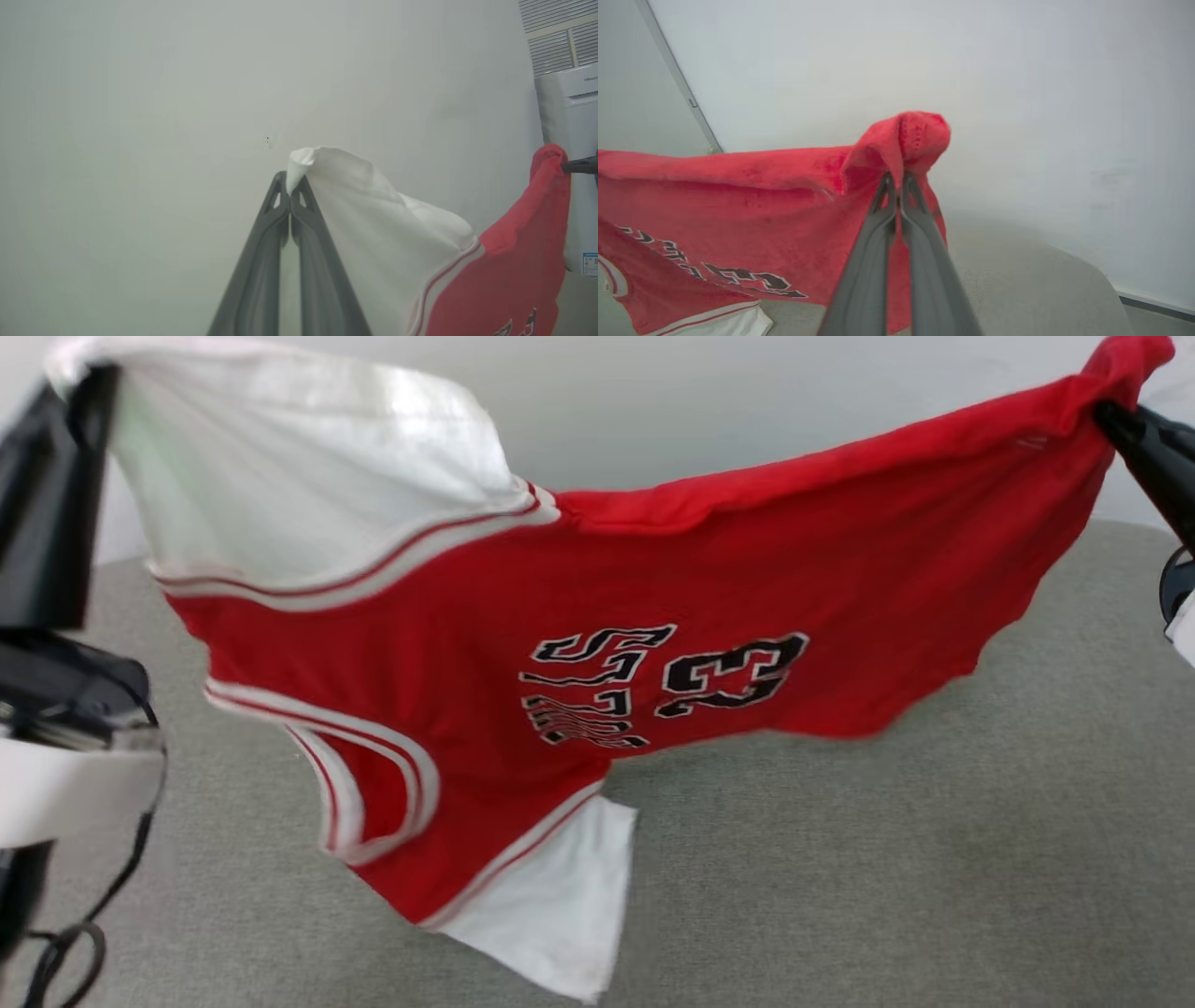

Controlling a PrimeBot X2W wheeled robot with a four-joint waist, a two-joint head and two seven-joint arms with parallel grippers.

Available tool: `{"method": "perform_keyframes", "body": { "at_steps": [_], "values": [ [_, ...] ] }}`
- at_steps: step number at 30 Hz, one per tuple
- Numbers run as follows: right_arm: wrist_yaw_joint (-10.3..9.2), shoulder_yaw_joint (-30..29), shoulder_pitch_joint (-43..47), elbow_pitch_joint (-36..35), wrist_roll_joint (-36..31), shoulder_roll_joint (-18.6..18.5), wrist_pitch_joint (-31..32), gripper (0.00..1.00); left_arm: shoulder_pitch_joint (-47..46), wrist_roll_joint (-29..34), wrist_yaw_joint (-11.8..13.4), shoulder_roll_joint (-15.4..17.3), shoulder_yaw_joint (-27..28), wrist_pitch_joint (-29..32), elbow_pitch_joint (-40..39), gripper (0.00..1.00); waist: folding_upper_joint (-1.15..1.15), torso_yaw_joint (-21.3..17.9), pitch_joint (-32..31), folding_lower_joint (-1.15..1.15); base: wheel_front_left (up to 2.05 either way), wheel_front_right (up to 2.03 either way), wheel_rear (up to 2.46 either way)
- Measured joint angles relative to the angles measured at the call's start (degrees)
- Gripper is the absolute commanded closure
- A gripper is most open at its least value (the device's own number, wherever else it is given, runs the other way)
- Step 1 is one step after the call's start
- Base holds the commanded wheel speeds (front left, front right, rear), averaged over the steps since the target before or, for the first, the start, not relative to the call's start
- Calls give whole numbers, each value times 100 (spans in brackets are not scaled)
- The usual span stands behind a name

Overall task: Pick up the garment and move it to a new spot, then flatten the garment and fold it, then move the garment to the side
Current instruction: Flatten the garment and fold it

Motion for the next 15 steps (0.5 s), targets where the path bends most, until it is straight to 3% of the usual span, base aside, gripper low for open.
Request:
{"method": "perform_keyframes", "body": {
  "at_steps": [7, 15],
  "values": [
    [0, -126, -331, -258, 16, 205, -319, 100, -1000, -2, -33, 142, 157, 152, -55, 100, 0, -216, 91, 0, 0, 0, 0],
    [0, -247, -895, -367, -191, 365, -471, 100, -2242, -33, -212, 345, 225, 253, 417, 100, 0, -350, 532, 0, 0, 0, 0]
  ]
}}
